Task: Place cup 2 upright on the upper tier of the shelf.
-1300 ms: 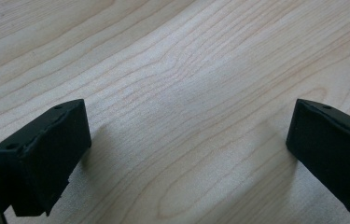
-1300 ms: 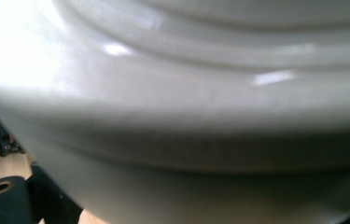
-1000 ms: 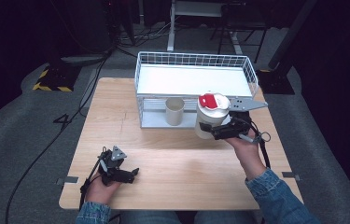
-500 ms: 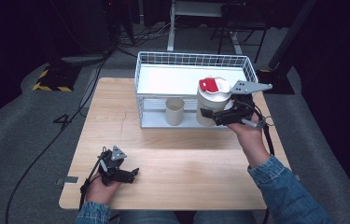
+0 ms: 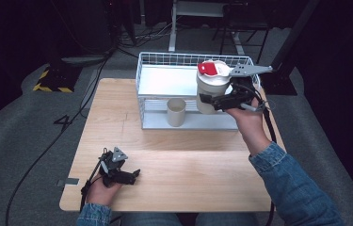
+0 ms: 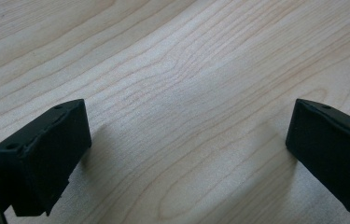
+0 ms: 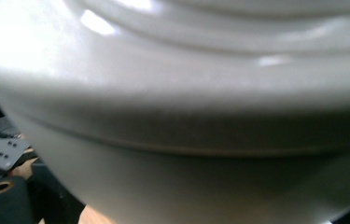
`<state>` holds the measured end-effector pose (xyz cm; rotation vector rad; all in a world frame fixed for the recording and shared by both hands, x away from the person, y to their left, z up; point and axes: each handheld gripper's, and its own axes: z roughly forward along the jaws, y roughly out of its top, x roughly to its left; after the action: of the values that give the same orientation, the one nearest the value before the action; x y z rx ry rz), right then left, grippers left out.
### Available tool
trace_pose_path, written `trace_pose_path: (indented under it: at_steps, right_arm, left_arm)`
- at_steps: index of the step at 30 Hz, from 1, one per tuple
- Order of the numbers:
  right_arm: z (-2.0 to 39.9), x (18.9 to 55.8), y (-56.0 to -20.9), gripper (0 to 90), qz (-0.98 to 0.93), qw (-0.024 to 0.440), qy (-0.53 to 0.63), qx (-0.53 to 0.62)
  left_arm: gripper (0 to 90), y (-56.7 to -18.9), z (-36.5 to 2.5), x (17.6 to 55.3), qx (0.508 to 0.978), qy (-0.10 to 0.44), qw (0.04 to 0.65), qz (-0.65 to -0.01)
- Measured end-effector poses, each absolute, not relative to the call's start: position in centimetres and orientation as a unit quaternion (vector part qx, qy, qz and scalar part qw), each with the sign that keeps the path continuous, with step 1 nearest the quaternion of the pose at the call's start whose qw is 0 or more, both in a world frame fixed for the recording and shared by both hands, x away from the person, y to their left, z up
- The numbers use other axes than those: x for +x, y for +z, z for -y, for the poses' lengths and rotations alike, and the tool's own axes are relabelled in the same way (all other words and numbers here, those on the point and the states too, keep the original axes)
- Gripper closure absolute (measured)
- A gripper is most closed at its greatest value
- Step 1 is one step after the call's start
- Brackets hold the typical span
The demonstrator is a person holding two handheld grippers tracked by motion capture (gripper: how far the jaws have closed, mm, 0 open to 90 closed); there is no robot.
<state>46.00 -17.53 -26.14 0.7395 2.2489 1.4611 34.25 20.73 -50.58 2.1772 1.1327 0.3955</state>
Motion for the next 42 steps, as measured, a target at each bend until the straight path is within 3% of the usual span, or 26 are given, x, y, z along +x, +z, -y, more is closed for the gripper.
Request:
trace_pose_path:
  at_steps: [21, 42]
  right_arm:
    - [16.6, 50.6, -23.7, 9.7, -0.774, 0.208, 0.522, 0.291]
    - [15.9, 54.7, -25.1, 9.6, -0.765, 0.215, 0.518, 0.316]
  left_arm:
    - [0.6, -50.6, -20.7, 34.2, 0.829, 0.150, 0.322, -0.432]
    - [0.6, -50.6, -20.7, 34.2, 0.829, 0.151, 0.322, -0.432]
